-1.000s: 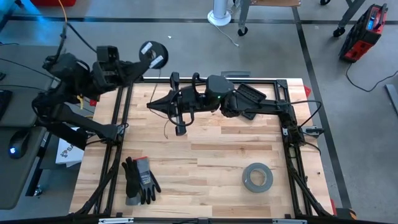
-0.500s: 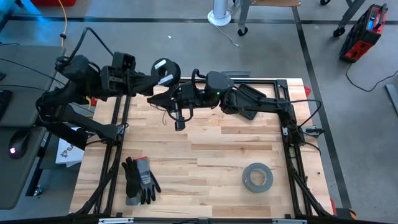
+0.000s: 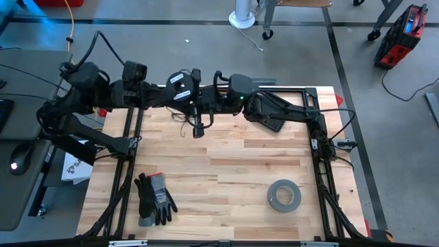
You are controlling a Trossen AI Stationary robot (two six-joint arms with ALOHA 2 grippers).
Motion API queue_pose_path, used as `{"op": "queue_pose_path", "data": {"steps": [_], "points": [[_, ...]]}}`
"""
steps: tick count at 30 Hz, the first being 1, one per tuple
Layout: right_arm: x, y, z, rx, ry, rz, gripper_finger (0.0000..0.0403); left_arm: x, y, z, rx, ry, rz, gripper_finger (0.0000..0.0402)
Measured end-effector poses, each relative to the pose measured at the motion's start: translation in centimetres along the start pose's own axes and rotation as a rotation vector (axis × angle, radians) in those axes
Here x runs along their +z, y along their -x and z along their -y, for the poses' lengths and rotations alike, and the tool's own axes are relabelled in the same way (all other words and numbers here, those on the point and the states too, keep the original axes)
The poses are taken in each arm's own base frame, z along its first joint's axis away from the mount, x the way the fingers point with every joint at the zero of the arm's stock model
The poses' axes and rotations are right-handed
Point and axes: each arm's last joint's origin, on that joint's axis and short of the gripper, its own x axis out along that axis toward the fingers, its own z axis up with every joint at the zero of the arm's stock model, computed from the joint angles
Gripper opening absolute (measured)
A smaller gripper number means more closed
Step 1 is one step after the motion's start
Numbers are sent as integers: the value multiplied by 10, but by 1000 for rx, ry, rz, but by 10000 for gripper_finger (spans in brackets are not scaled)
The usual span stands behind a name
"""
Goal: Coil cords
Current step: Coil the black wire on the black spool
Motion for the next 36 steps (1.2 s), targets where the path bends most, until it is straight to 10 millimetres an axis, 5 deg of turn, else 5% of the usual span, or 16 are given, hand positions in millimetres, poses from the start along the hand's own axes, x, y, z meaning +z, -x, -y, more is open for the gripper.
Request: {"op": "queue_pose_path", "data": {"steps": [9,24,36], "points": [[0,1,3,0,-5,7,0,1,-5,-4,27,-102,33,0],[1,0,-3,0,32,-6,0,11,15,2,79,-212,123,0],[-3,-2,-6,10,29,-14,0,10,-4,-10,102,-184,117,0]]}}
